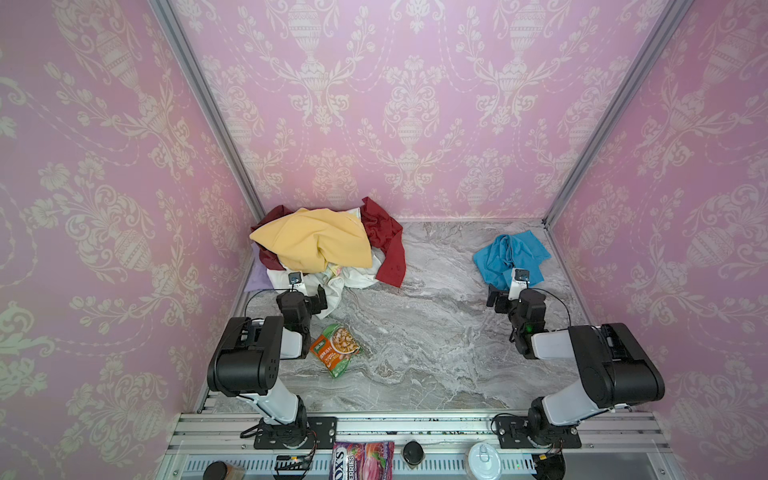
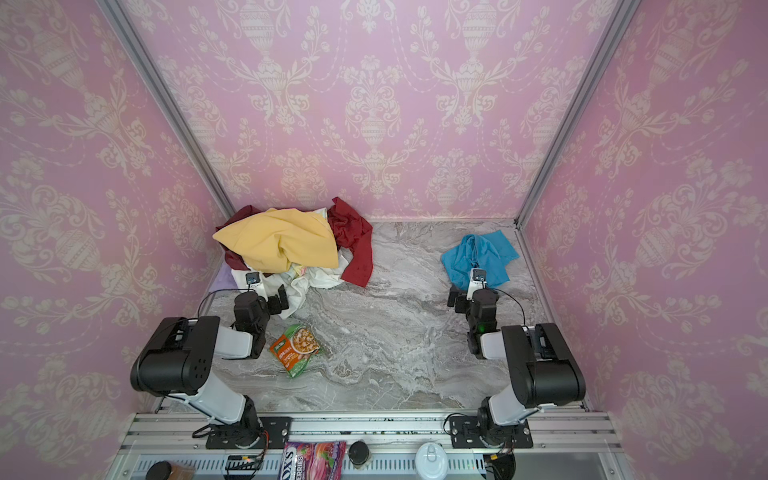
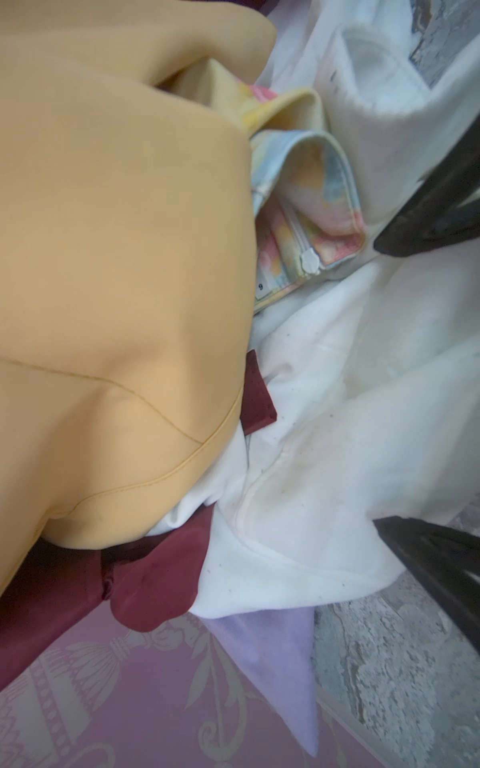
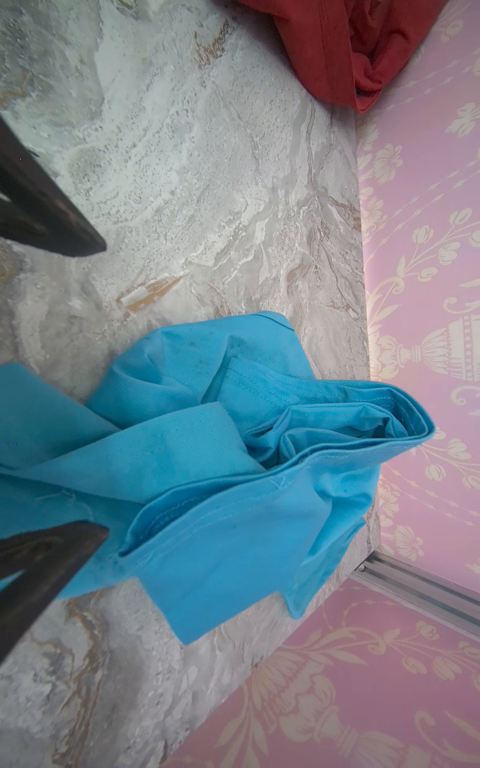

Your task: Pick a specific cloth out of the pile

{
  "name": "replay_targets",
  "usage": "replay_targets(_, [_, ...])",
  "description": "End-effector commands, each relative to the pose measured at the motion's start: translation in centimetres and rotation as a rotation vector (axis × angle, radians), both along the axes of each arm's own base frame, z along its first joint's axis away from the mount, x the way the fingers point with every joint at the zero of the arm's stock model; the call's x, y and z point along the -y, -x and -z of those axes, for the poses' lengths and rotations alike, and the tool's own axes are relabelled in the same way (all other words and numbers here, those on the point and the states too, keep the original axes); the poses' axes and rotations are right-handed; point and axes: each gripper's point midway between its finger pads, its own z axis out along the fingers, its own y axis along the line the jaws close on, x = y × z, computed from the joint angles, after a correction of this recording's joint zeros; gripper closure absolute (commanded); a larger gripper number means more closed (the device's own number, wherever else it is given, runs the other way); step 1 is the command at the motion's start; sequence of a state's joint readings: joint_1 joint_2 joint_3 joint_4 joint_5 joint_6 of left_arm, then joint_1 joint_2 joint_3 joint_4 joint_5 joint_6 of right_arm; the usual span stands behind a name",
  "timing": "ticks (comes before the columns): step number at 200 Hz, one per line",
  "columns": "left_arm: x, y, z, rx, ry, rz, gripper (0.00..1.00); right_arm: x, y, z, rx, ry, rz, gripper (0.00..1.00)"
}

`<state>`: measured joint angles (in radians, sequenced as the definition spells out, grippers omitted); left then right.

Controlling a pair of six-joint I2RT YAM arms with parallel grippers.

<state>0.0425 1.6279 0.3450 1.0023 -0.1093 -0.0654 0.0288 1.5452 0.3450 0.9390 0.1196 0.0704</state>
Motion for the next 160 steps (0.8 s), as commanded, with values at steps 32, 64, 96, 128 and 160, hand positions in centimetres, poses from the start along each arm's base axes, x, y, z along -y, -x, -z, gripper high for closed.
replay_targets(32, [-0.06, -0.22, -0.46, 0.015, -0.036, -0.008, 0.01, -0.9, -0.55, -0.97, 0.034, 0.015, -0.053, 0.0])
replay_targets(64, [-0.06, -0.22, -0.44, 0.016, -0.036, -0.008, 0.01, -0.92, -0.56, -0.94, 0.033, 0.014, -0.054, 0.0])
replay_targets(96, [-0.06, -0.23, -0.45, 0.016, -0.036, -0.008, 0.01, -0.87, -0.54, -0.94, 0.033, 0.014, -0.053, 0.0])
replay_targets(128, [-0.05, -0.21, -0.43, 0.015, -0.037, -0.007, 0.01, -1.1, -0.73, -0.76, 0.02, -0.004, -0.08, 0.0])
replay_targets(160, [-0.06, -0.23, -0.44, 0.016, -0.036, -0.008, 0.01, -1.16, -0.69, -0.91, 0.028, -0.001, -0.082, 0.0])
